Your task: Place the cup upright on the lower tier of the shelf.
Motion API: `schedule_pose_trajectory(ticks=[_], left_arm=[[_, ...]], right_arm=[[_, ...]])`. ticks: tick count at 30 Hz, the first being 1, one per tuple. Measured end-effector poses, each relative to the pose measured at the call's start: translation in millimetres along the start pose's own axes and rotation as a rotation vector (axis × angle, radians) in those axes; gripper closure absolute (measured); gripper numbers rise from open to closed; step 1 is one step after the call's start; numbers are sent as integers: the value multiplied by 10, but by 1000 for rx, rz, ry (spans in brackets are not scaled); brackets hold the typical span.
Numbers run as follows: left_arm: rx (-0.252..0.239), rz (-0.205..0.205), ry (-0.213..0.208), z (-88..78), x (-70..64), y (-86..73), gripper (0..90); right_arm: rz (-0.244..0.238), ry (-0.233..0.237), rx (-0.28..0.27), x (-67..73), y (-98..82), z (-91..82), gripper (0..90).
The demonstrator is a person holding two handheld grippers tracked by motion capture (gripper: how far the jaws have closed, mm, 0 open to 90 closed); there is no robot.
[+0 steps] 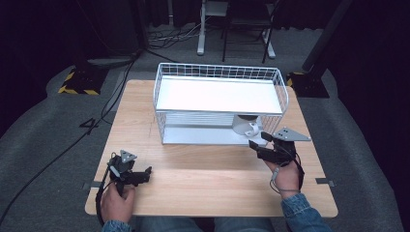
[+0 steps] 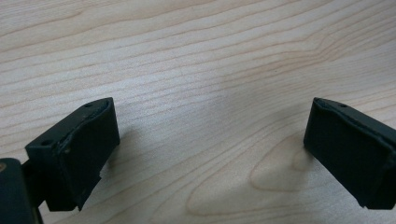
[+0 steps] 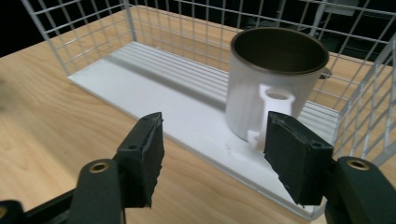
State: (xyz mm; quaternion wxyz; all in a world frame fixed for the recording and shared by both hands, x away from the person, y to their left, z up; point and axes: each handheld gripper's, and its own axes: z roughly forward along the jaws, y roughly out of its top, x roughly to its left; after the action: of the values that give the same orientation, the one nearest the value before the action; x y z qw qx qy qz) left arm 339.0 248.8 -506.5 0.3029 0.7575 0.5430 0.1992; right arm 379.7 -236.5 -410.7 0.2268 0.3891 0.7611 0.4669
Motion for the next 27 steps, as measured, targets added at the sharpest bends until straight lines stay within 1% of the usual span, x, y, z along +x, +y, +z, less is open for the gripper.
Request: schedule_pose_trajectory(ticks=[4,9,17,22,27], left_arm=[[0,0,0,0,0,0,38],[0,0,0,0,1,0,38],[0,1,0,0,0,0,38],[2,-4,0,2,-3,2,35],[2,0,0,5,1,6,34]], right_arm=[[-7,38,-3,71,-50,-85,345],[-15,86,14,132,-140,-176,315],[-43,131,75,238,-289,-234,289],[-56,161,116,313,-383,-226,287],[-59,185,171,384,-508,-184,284]])
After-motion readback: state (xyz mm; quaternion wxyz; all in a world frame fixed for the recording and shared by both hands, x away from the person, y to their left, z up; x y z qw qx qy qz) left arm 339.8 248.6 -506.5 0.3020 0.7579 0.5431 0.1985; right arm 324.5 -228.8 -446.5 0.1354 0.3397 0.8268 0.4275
